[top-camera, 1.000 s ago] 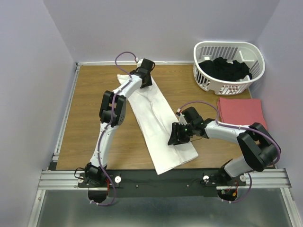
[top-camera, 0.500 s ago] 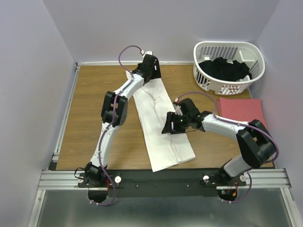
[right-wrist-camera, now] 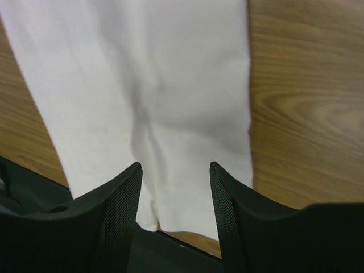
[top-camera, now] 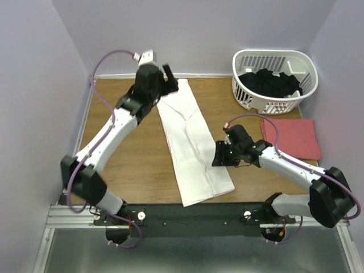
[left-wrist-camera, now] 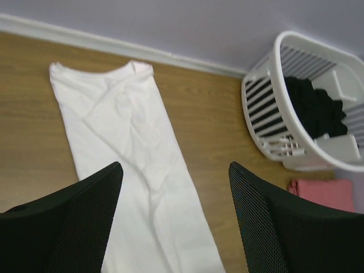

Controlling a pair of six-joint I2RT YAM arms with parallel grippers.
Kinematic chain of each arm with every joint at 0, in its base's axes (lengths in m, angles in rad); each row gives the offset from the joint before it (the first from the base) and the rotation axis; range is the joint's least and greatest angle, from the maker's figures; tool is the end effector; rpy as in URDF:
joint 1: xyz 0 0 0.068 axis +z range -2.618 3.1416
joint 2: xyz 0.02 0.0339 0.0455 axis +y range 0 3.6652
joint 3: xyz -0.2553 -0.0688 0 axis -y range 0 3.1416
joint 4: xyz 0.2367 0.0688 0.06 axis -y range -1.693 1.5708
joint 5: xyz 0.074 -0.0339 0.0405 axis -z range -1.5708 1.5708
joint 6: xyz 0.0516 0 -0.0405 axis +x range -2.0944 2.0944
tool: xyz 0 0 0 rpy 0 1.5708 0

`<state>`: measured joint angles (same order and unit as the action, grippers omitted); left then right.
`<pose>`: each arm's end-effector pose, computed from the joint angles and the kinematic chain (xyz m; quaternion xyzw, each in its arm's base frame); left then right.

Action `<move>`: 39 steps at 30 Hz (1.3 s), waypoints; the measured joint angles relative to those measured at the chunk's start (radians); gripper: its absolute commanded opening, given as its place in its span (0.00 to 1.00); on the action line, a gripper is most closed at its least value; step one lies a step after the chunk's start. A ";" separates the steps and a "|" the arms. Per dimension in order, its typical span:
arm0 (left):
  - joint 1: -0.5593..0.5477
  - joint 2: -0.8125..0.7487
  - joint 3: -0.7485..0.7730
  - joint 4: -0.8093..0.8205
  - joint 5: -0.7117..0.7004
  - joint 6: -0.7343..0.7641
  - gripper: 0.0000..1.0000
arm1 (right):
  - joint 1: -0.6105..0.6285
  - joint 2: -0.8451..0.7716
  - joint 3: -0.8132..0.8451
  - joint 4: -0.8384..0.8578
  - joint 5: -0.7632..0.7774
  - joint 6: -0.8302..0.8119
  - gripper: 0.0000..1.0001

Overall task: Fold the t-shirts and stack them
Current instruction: Fold the tshirt

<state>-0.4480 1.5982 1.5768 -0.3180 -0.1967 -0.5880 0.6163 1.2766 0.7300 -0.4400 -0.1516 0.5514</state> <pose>0.3491 -0.1566 0.3821 -0.1134 0.8065 -0.2149 0.5390 0.1981 0.1499 0.1818 -0.0528 0.9537 0.2188 0.1996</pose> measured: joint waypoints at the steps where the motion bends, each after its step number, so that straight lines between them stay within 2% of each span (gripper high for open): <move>1: -0.029 -0.081 -0.101 0.000 0.000 -0.023 0.83 | -0.005 -0.012 -0.007 -0.023 0.014 0.002 0.58; 4: -0.113 -0.233 -0.372 -0.038 0.013 -0.088 0.83 | -0.018 -0.037 -0.026 -0.098 0.060 0.019 0.58; 8: -0.248 -0.311 -0.685 -0.139 0.051 -0.193 0.83 | -0.023 -0.039 -0.027 -0.180 0.080 0.052 0.57; 12: -0.383 -0.418 -0.855 -0.233 0.093 -0.314 0.82 | -0.023 -0.026 -0.046 -0.214 0.071 0.077 0.55; 15: -0.455 -0.525 -0.900 -0.269 0.129 -0.388 0.82 | -0.023 -0.007 -0.085 -0.229 0.057 0.088 0.52; 18: -0.480 -0.555 -0.907 -0.273 0.149 -0.428 0.82 | -0.023 0.008 -0.112 -0.255 0.037 0.096 0.48; 21: -0.507 -0.549 -0.924 -0.276 0.179 -0.447 0.82 | -0.023 0.006 -0.128 -0.248 -0.004 0.113 0.34; 24: -0.529 -0.534 -0.941 -0.282 0.207 -0.457 0.82 | -0.013 -0.004 -0.153 -0.224 -0.058 0.142 0.29; 25: -0.536 -0.531 -0.949 -0.286 0.215 -0.464 0.82 | 0.001 -0.011 -0.168 -0.205 -0.083 0.159 0.21; 27: -0.542 -0.533 -0.958 -0.299 0.220 -0.476 0.81 | 0.037 -0.018 -0.187 -0.174 -0.111 0.197 0.14; 28: -0.544 -0.535 -0.963 -0.302 0.224 -0.480 0.78 | 0.059 -0.019 -0.193 -0.158 -0.124 0.217 0.05; 29: -0.545 -0.542 -0.970 -0.309 0.225 -0.488 0.77 | 0.075 -0.019 -0.194 -0.151 -0.128 0.231 0.00; 34: -0.562 -0.564 -0.995 -0.324 0.240 -0.519 0.73 | 0.113 -0.023 -0.194 -0.110 -0.138 0.280 0.00; 39: -0.624 -0.539 -1.001 -0.346 0.252 -0.554 0.63 | 0.169 -0.025 -0.203 -0.047 -0.142 0.332 0.00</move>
<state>-1.0721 1.0588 0.5758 -0.6636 0.0551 -1.1416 0.7853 1.2518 0.5270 -0.4866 -0.2932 0.8829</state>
